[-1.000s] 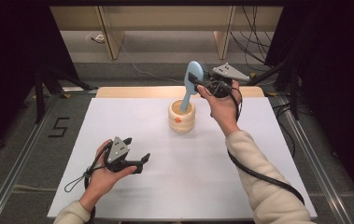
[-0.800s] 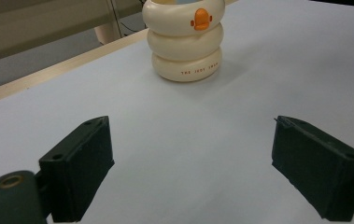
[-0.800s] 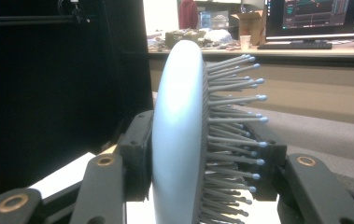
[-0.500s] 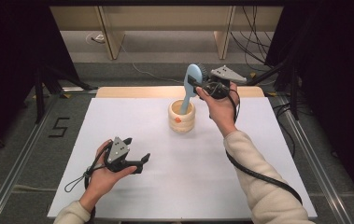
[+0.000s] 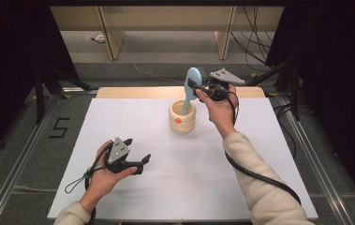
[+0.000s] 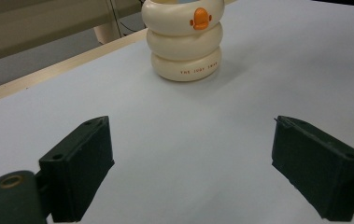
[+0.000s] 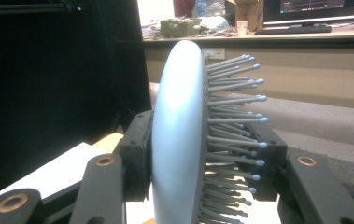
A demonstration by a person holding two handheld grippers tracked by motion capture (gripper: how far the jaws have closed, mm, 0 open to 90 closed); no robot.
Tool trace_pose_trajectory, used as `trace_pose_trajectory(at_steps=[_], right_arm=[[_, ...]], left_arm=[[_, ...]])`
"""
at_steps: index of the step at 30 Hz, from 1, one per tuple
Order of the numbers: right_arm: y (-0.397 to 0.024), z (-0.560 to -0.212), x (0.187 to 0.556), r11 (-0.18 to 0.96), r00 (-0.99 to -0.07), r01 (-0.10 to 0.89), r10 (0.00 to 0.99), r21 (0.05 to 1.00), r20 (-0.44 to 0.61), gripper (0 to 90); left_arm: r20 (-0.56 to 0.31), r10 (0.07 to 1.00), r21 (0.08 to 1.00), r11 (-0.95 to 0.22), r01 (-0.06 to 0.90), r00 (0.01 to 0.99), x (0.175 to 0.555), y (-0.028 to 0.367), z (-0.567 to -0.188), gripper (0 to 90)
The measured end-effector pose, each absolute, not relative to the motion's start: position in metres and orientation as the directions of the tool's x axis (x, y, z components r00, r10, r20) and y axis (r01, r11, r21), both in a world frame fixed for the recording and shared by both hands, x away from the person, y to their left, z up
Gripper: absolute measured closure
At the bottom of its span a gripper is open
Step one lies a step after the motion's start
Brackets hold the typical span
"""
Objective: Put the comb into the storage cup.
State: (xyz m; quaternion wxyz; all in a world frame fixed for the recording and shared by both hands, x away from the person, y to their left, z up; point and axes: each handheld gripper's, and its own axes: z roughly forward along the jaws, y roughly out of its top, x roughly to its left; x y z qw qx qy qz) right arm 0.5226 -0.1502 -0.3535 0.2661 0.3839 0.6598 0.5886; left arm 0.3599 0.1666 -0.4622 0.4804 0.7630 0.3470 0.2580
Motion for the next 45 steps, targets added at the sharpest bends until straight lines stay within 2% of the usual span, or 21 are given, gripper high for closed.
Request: trace_pose_trajectory(at_steps=[45], right_arm=[[-0.144, -0.383, 0.534, 0.007, -0.551, 0.265, 0.822, 0.964, 0.146, 51.5]], left_arm=[[0.058, 0.775, 0.912, -0.296, 0.282, 0.629, 0.360, 0.165, -0.463, 12.0]])
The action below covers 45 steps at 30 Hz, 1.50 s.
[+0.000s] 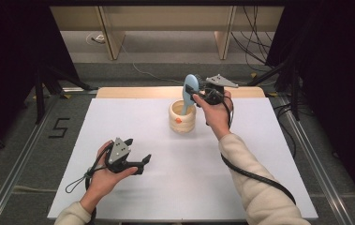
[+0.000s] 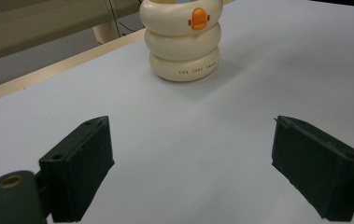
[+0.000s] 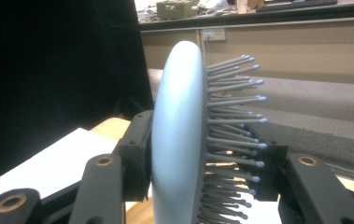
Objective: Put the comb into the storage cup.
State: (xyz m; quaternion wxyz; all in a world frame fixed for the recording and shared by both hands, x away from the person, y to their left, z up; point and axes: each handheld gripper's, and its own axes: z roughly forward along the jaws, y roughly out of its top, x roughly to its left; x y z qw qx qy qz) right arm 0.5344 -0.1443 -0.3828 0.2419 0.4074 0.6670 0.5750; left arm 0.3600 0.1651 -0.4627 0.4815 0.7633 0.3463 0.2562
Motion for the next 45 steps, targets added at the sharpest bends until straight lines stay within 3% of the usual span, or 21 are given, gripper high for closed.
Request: trace_pose_trajectory(at_steps=[45], right_arm=[[-0.157, -0.394, 0.544, -0.075, -0.474, 0.320, 0.850, 0.944, 0.228, 47.2]], left_arm=[[0.061, 0.772, 0.911, -0.302, 0.282, 0.632, 0.360, 0.164, -0.463, 12.3]])
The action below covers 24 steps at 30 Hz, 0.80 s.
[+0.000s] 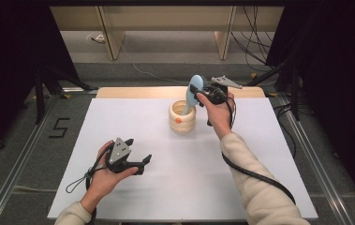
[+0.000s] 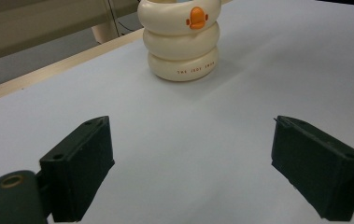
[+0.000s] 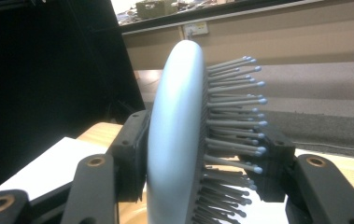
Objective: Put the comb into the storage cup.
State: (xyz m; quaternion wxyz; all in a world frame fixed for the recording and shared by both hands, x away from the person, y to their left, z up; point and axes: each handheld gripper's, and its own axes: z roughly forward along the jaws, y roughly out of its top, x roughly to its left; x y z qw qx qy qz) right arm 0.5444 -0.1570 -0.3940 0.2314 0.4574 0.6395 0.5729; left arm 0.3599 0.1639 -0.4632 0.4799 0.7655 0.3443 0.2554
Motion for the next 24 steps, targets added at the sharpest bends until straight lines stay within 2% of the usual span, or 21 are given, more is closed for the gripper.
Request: trace_pose_trajectory(at_steps=[12, 20, 24], right_arm=[[-0.1612, -0.3944, 0.5469, -0.076, -0.465, 0.337, 0.853, 0.939, 0.236, 44.7], [-0.1616, -0.3957, 0.5492, -0.094, -0.454, 0.343, 0.855, 0.935, 0.252, 38.4], [-0.1599, -0.3947, 0.5489, -0.090, -0.454, 0.339, 0.856, 0.936, 0.247, 32.3]], left_arm=[[0.062, 0.771, 0.910, -0.305, 0.281, 0.634, 0.3598, 0.1634, -0.4632, 12.4], [0.063, 0.770, 0.909, -0.306, 0.281, 0.635, 0.3598, 0.1633, -0.4632, 12.5], [0.064, 0.770, 0.909, -0.307, 0.281, 0.635, 0.3598, 0.1633, -0.4632, 12.5]])
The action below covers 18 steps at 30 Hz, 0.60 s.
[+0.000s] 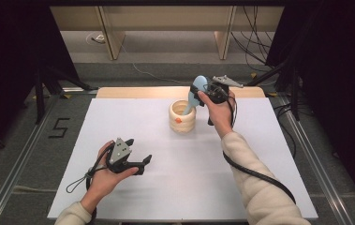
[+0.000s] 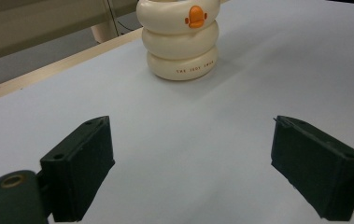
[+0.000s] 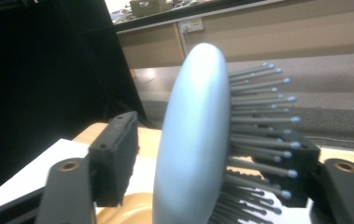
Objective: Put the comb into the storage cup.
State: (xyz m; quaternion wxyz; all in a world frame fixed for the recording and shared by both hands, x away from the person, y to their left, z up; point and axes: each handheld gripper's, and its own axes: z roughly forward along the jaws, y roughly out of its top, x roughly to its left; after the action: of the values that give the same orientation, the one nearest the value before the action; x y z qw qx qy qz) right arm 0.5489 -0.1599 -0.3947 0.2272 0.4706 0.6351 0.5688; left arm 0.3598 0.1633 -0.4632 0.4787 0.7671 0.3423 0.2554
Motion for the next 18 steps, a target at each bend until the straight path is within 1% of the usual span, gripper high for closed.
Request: trace_pose_trajectory(at_steps=[6, 11, 18], right_arm=[[-0.1586, -0.3934, 0.5484, -0.073, -0.454, 0.335, 0.861, 0.939, 0.229, 25.6], [-0.1576, -0.3922, 0.5479, -0.051, -0.455, 0.326, 0.867, 0.944, 0.204, 16.7], [-0.1578, -0.3898, 0.5456, -0.024, -0.475, 0.315, 0.861, 0.949, 0.179, 13.6]], left_arm=[[0.064, 0.770, 0.910, -0.307, 0.280, 0.635, 0.3597, 0.1632, -0.4630, 12.6], [0.063, 0.770, 0.910, -0.306, 0.281, 0.635, 0.3598, 0.1629, -0.4632, 12.6], [0.062, 0.770, 0.909, -0.306, 0.282, 0.635, 0.3600, 0.1631, -0.4633, 12.6]])
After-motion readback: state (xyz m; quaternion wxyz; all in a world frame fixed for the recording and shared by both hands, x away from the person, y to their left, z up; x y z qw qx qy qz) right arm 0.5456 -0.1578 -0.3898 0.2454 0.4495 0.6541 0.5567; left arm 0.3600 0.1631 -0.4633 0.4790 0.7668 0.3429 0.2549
